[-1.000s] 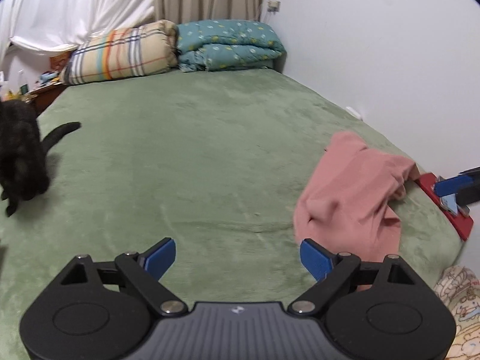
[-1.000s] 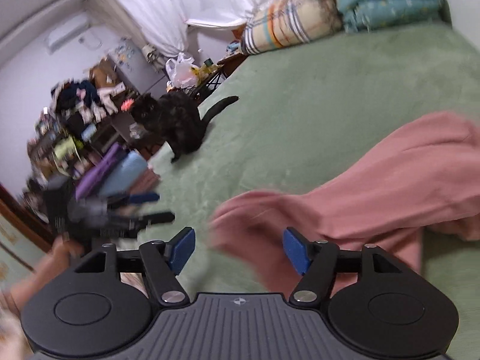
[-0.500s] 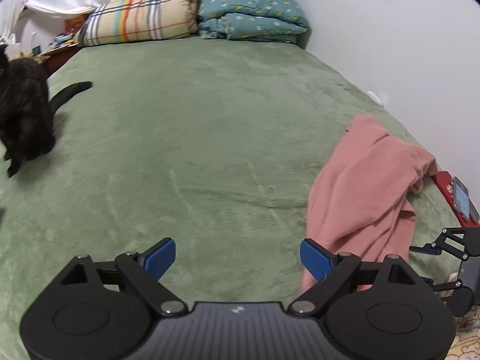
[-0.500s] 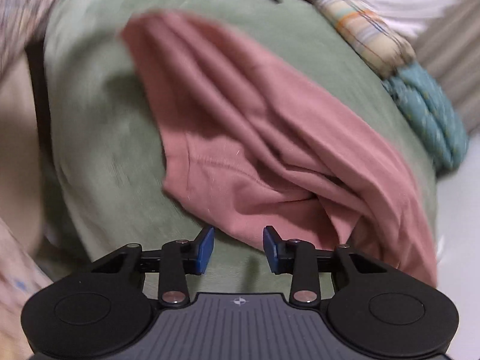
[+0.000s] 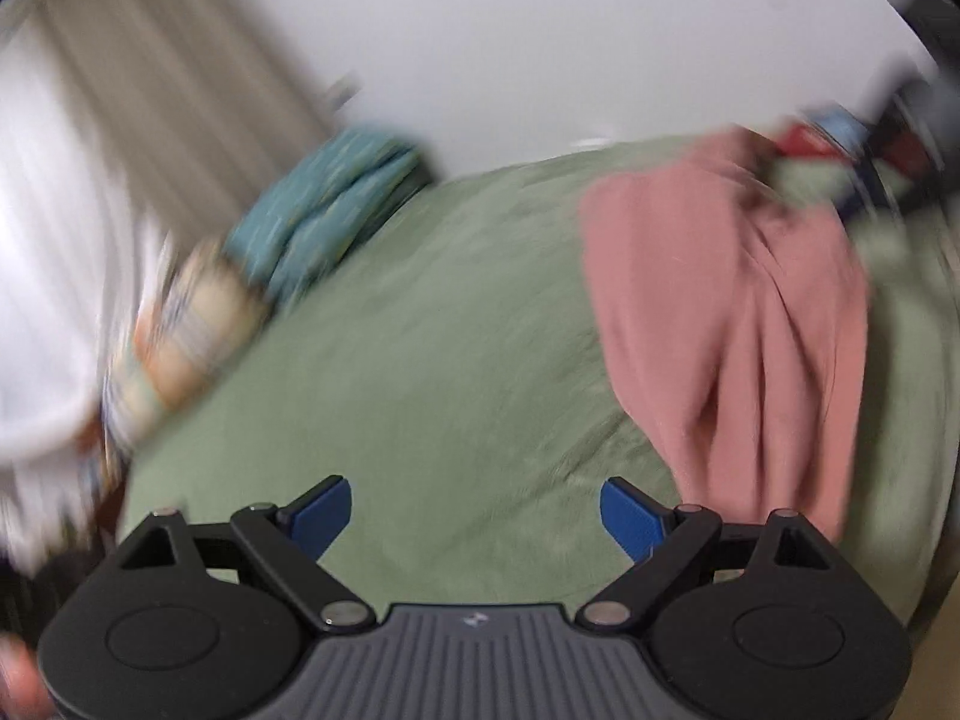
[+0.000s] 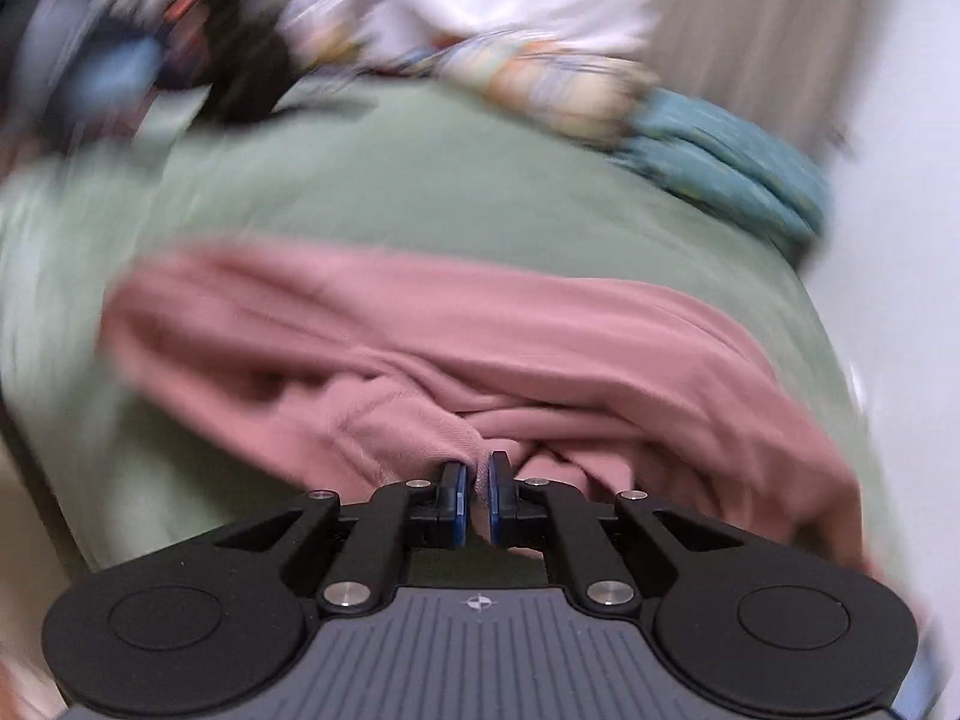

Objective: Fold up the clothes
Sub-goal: 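Lift the sweatshirt with the right gripper and shake it out, then grasp the sweatshirt with the left gripper while the right gripper holds another edge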

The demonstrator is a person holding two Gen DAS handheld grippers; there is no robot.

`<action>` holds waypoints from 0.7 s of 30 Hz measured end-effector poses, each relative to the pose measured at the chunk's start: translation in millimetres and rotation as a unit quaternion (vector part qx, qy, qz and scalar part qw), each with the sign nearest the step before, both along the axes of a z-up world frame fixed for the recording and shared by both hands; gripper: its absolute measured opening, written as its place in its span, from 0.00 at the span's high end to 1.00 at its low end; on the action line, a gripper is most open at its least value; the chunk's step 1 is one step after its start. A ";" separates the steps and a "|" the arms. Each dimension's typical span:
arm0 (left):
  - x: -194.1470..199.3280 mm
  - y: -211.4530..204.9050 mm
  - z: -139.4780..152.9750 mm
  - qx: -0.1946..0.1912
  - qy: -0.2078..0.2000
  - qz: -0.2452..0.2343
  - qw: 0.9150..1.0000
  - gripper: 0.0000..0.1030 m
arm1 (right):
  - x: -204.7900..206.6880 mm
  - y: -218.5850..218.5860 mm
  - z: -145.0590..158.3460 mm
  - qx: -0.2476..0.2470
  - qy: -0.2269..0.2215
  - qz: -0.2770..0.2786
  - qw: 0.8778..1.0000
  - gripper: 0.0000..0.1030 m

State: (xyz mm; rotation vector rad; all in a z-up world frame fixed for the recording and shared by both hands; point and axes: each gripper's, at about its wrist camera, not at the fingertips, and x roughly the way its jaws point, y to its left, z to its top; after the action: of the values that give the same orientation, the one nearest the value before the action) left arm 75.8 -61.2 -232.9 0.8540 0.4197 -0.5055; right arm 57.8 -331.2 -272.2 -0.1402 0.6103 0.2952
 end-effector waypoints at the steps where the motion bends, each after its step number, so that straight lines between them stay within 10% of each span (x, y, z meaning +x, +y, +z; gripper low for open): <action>1: -0.6 -7.8 -3.0 0.011 -0.005 -0.019 1.000 0.12 | -3.7 -17.3 6.2 0.032 -0.005 -0.032 0.999 0.95; 8: -21.0 -70.5 -31.5 0.057 -0.042 -0.146 0.987 0.12 | -26.8 -114.4 32.2 0.203 -0.041 -0.183 0.961 1.00; 12: -40.6 -103.8 -56.5 0.079 -0.069 -0.219 0.970 0.12 | -29.8 -125.8 58.2 0.214 -0.085 -0.192 0.954 1.00; 16: -49.5 -128.2 -91.9 0.129 -0.095 -0.294 0.942 0.12 | -17.4 -122.3 69.4 0.148 -0.065 -0.169 0.972 1.00; 21: -45.1 -136.6 -133.8 0.233 -0.152 -0.389 0.878 0.12 | -24.8 -126.5 59.6 0.164 -0.037 -0.165 0.972 0.96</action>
State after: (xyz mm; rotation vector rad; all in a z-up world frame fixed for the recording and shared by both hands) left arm 30.6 -197.9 -366.7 1.5590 -0.1328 -1.0156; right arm 33.0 -457.7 -212.6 0.2670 0.4924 0.0656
